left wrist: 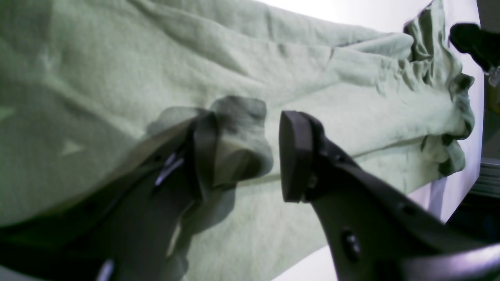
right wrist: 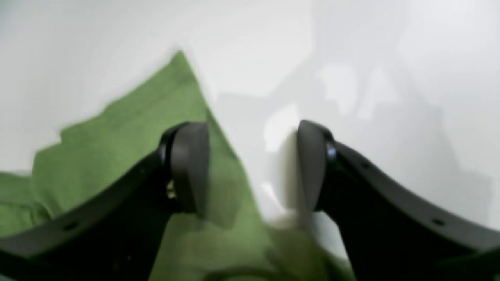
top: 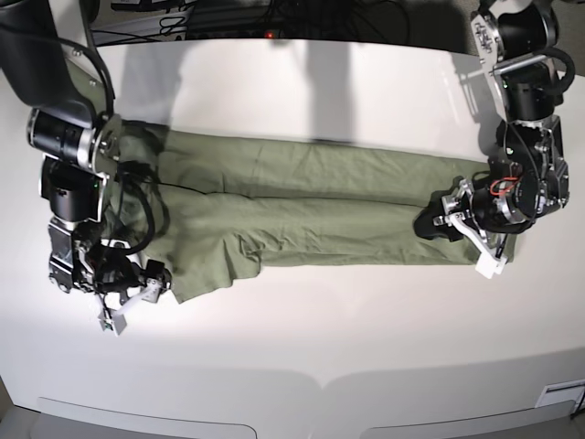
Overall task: Fold the T-shirt properly
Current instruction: 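Move the right gripper to the folded shirt's end and grasp it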
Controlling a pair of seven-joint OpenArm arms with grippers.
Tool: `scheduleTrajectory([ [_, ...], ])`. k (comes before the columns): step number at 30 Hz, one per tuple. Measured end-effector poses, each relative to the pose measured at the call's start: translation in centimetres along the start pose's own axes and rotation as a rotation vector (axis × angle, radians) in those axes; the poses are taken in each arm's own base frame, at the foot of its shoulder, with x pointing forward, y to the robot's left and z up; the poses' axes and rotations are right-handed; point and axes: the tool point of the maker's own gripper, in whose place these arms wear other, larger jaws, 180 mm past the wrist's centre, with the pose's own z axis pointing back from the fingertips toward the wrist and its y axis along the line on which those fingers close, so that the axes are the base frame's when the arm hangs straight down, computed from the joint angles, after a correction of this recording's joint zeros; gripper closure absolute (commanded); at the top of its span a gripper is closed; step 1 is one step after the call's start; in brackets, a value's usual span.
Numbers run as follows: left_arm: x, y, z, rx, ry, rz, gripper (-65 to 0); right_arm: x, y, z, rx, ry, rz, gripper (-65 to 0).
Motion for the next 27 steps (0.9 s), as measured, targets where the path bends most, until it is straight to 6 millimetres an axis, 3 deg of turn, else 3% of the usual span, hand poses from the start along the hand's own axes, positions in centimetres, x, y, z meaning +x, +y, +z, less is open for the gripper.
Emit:
scheduleTrajectory([
  [7,0.0,0.0,0.0,0.000,0.001,0.000,-26.4,-0.1,2.9,-1.2,0.051,0.014,0.007,-34.9],
  [9,0.0,0.0,0.0,0.000,0.001,0.000,-26.4,-0.4,3.1,-1.2,0.055,0.036,0.008,-27.4],
  [12,0.0,0.0,0.0,0.000,0.001,0.000,-26.4,-0.8,3.0,-1.2,0.055,0.056,0.006,-8.3],
  [14,0.0,0.0,0.0,0.000,0.001,0.000,-26.4,-1.0,3.0,-1.2,0.055,0.065,0.006,-0.2],
  [23,0.0,0.0,0.0,0.000,0.001,0.000,-26.4,-1.2,4.4,-0.7,0.131,0.089,0.008,0.0],
  [27,0.0,0.0,0.0,0.000,0.001,0.000,-26.4,-0.2,5.4,0.3,0.175,0.081,0.003,0.0],
])
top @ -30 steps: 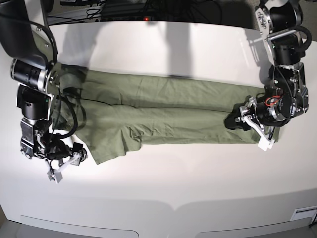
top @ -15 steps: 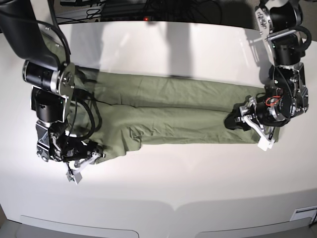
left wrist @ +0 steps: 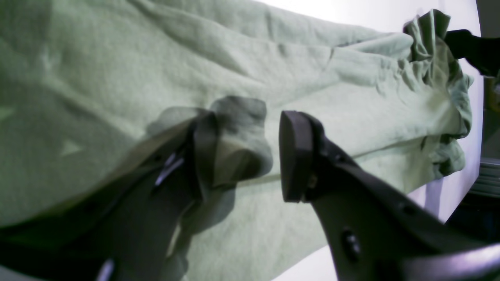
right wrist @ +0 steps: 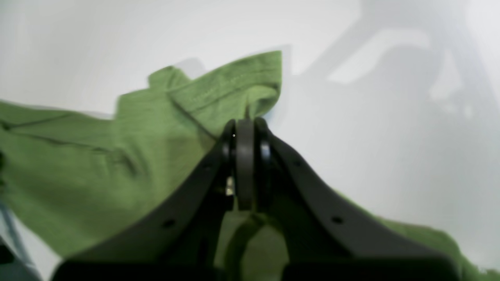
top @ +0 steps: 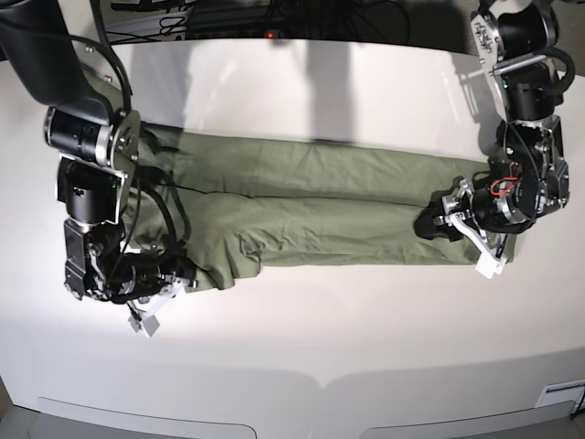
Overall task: Fold the T-shirt properly
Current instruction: 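Move the right gripper to the folded shirt's end and grasp it, then pull the grasped shirt end toward the robot with the right gripper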
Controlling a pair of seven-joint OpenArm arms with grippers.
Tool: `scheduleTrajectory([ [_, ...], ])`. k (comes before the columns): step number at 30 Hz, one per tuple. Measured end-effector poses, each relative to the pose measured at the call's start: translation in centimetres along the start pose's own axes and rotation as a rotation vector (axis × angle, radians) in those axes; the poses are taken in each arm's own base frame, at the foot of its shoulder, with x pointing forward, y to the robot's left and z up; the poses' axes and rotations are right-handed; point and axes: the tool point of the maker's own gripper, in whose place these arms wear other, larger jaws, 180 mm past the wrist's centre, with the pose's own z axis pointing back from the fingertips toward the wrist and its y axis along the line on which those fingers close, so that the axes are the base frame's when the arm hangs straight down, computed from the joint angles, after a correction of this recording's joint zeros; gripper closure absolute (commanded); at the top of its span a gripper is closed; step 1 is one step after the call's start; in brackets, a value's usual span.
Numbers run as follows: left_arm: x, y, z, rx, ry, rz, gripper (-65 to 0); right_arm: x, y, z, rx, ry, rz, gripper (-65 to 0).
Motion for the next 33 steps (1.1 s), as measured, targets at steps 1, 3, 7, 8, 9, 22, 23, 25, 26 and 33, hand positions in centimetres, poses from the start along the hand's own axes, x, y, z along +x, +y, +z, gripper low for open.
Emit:
scheduleTrajectory([
  [1,0.0,0.0,0.0,0.000,0.000,0.000,-26.4,0.4,0.4,0.4,0.018,-0.003,-0.001,0.0],
  [3,0.0,0.0,0.0,0.000,0.000,0.000,-26.4,1.4,1.5,1.2,0.056,-0.018,0.006,0.0],
  [7,0.0,0.0,0.0,0.001,0.000,0.000,-26.4,1.0,3.3,1.6,0.062,0.030,0.112,0.0],
  [8,0.0,0.0,0.0,0.000,0.000,0.000,-26.4,0.4,3.6,1.5,0.052,0.053,0.150,0.0],
  [9,0.0,0.0,0.0,0.001,0.001,0.000,-26.4,-0.3,3.9,1.3,0.043,0.075,0.189,0.0],
  [22,0.0,0.0,0.0,0.002,0.000,0.001,-26.4,-7.9,9.7,3.8,0.102,0.097,0.462,0.0],
  [23,0.0,0.0,0.0,0.002,0.001,0.001,-26.4,-8.3,10.3,4.4,0.112,0.091,0.482,0.0],
  [25,0.0,0.0,0.0,0.002,0.000,0.000,-26.4,-9.1,11.1,5.6,0.126,0.074,0.520,0.0],
  [26,0.0,0.1,0.0,0.002,0.000,0.000,-26.4,-9.6,11.2,6.1,0.125,0.070,0.534,0.0],
  [33,1.1,2.2,1.9,0.060,0.014,-0.033,-26.4,-15.0,12.3,8.2,0.121,0.114,0.608,0.0],
])
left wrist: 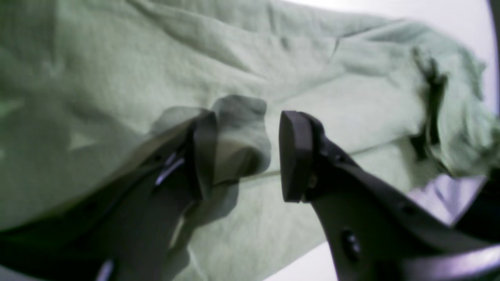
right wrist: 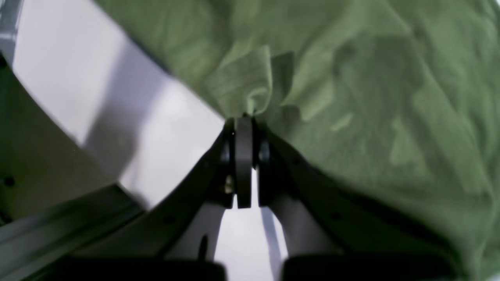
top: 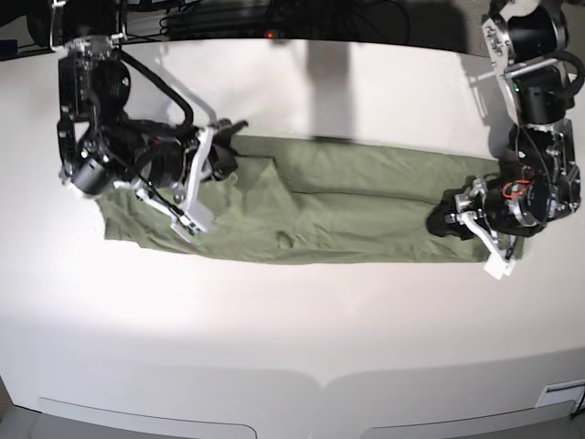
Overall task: Fold the T-shirt properly
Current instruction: 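Pull the grasped shirt end toward the robot with the right gripper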
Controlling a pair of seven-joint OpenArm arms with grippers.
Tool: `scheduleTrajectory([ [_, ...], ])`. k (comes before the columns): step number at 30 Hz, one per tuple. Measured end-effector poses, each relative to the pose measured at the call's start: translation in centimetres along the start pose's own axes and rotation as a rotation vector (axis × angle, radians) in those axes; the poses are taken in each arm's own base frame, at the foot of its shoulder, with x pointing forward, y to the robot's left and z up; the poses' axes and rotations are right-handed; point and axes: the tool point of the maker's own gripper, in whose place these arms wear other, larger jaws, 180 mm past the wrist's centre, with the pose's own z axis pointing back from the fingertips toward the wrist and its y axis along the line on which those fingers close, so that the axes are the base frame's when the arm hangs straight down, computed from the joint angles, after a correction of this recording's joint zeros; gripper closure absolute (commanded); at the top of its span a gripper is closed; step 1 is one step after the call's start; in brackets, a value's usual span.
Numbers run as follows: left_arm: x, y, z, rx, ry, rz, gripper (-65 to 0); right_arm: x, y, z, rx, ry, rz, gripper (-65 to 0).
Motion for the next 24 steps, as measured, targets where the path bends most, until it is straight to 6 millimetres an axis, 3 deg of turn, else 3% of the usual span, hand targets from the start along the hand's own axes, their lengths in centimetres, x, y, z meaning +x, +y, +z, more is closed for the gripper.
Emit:
scheduleTrajectory([
  [3,1.9,2.1,1.9,0.072,-0.007,-0.023,-26.4,-1.0,1.0,1.2,-0.012,0.008,0.044,0.0],
  [7,4.7,2.5,3.3,0.088,-0.050,-0.048,-26.4,-2.9,2.3,2.6,-0.020,0.054,0.097,0.0],
  [17,5.9,1.8,3.5,0.075,-0.052,-0.060,-26.4,-7.9,4.5,3.4,0.023,0.172,0.086,0.0],
  [24,6.0,1.8,3.6,0.076,-0.050,-0.062,-26.4,-11.8,3.2,5.5,-0.022,0.269,0.045,0.0],
])
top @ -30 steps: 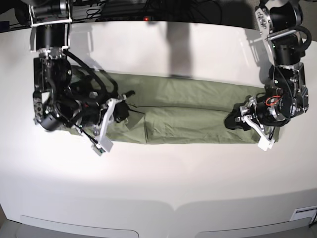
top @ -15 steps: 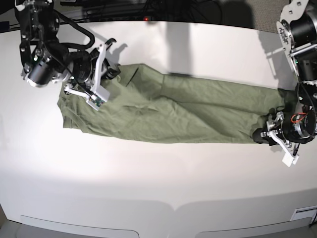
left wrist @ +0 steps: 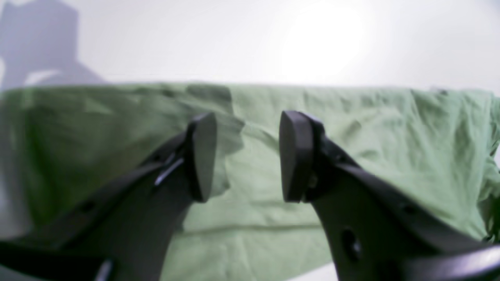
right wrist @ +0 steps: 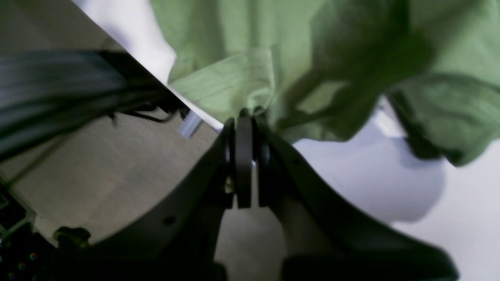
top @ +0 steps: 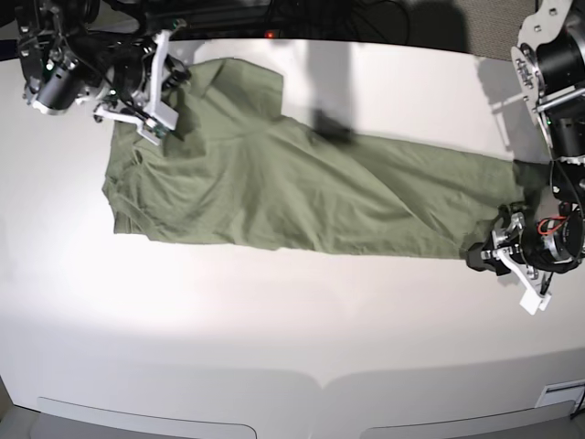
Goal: Fold the T-shirt properly
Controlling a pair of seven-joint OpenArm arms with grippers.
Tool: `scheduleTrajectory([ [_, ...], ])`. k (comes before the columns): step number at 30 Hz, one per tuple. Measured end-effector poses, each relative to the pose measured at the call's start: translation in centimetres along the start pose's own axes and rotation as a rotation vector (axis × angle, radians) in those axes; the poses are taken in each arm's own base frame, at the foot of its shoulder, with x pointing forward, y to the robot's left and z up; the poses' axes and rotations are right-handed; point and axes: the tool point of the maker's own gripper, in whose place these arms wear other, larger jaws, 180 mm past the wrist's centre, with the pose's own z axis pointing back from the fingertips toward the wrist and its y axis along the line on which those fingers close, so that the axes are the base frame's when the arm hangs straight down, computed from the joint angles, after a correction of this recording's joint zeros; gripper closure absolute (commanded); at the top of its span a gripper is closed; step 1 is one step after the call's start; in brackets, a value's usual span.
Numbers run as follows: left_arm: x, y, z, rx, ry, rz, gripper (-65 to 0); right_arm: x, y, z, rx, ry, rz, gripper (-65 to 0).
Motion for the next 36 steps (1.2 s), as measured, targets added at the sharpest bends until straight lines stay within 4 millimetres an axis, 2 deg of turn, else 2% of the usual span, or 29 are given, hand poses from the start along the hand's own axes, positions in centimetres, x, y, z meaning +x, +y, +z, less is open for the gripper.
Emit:
scheduleTrajectory([
  [4,-0.1,-0.1,0.0,-0.002,0.006,0.001,-26.4,-0.2,-1.8,1.1,-0.059,-0.022,-0.036,0.0],
  [6,-0.8,-0.7,-0.2,-0.032,0.042,0.013,-26.4,0.2,-2.4,1.4,-0.079,-0.050,-0.046,0.0],
  [10,-1.6,-2.0,-1.0,-0.072,0.056,0.027,-26.4,0.2,-2.5,1.5,-0.080,-0.051,-0.047,0.0],
  [14,-1.5,-2.2,-1.2,-0.077,0.054,0.028,-26.4,-0.5,-2.5,1.5,-0.079,-0.013,-0.048,0.0],
  [17,-1.6,-2.3,-1.2,-0.077,0.055,0.028,-26.4,-2.5,-2.4,1.6,-0.077,0.103,-0.053,-19.0],
  [19,-1.6,-2.2,-1.2,-0.077,0.054,0.028,-26.4,-3.0,-2.3,1.6,-0.075,0.125,-0.054,-27.8],
  [20,-1.6,-2.2,-1.2,-0.077,0.055,0.028,-26.4,-2.9,-2.3,1.6,-0.075,0.122,-0.054,-29.9],
  [24,-1.6,-2.2,-1.2,-0.078,0.054,0.029,-26.4,-2.8,-2.3,1.6,-0.074,0.115,-0.054,-30.2],
  [26,-1.2,-3.0,-1.1,-0.123,0.029,0.051,-26.4,-0.2,-2.2,1.4,-0.067,-0.030,-0.050,-30.2],
  [28,-0.6,-4.9,-1.1,-0.223,-0.004,0.091,-26.4,4.2,-2.0,2.1,-0.050,-0.267,-0.047,-30.2],
  [29,-0.5,-5.9,-1.2,-0.264,-0.011,0.104,-26.4,5.5,-2.2,2.5,-0.055,-0.329,-0.042,-30.2],
  [32,-0.9,-8.4,-2.4,-0.335,-0.003,0.121,-25.5,6.3,-5.3,2.6,-0.209,-0.314,-0.053,-30.1],
  [36,-3.6,-11.5,-5.4,-0.331,0.090,0.086,-24.9,8.5,-6.7,1.5,-0.199,-0.399,-0.164,-30.1],
])
